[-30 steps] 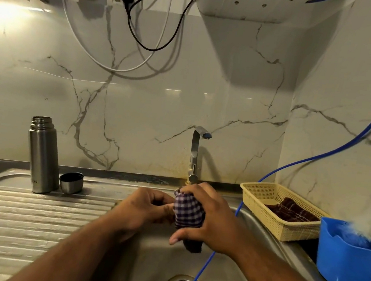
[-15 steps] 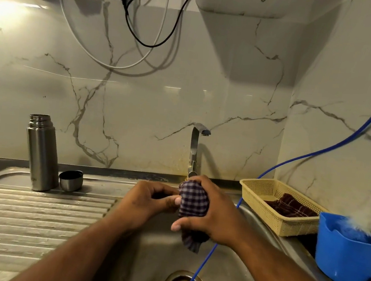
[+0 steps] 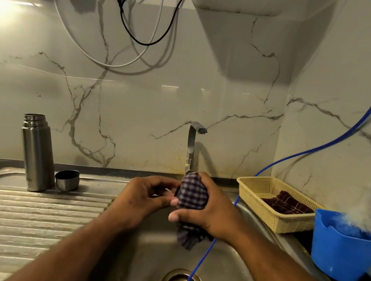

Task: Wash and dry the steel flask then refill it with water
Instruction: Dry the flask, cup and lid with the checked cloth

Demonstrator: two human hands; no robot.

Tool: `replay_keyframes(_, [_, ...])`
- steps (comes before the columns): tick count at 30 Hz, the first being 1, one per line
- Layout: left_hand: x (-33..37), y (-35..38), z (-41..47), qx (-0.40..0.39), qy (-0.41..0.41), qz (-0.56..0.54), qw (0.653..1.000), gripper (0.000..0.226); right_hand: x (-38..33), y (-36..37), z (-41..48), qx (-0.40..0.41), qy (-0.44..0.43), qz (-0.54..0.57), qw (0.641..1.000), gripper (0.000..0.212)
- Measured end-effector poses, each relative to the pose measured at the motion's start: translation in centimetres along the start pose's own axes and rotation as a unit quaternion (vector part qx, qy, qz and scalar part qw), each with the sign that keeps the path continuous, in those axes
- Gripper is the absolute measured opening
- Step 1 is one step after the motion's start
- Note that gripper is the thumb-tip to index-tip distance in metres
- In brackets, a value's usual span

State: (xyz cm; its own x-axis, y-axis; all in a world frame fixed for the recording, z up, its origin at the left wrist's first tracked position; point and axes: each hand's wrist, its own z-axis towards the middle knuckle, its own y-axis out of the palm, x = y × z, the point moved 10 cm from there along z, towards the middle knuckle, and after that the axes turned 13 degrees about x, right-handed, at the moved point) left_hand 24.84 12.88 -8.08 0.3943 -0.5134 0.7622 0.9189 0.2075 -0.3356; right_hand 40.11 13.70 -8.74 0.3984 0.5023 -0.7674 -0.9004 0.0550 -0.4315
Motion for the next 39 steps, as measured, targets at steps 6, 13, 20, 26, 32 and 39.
replay_keyframes(6, [-0.8, 0.6, -0.5, -0.021, -0.070, -0.070, 0.995, 0.027, -1.8, 0.6, -0.2, 0.007, -0.145, -0.128, 0.981, 0.092])
replay_keyframes(13, [2.1, -0.3, 0.0, 0.006, 0.073, -0.026, 0.997, 0.035, 1.9, 3.6, -1.6, -0.135, 0.255, 0.365, 0.885, 0.100])
replay_keyframes(20, [0.8, 0.7, -0.2, 0.000, -0.007, -0.116, 0.993, 0.036, -2.8, -0.6, -0.4, 0.050, -0.162, -0.126, 0.977, 0.088])
replay_keyframes(26, [1.5, 0.0, -0.1, 0.008, 0.049, -0.032, 0.998, 0.031, 1.7, 2.6, -1.5, -0.089, 0.223, 0.253, 0.937, 0.075])
replay_keyframes(32, [2.2, 0.3, -0.1, 0.015, 0.060, -0.036, 0.997, 0.034, 1.5, 2.0, -1.2, -0.094, 0.230, 0.283, 0.926, 0.077])
replay_keyframes(39, [-2.8, 1.5, -0.6, 0.022, -0.177, -0.179, 0.967, 0.044, -3.2, 0.5, -0.7, 0.020, -0.220, -0.224, 0.949, 0.084])
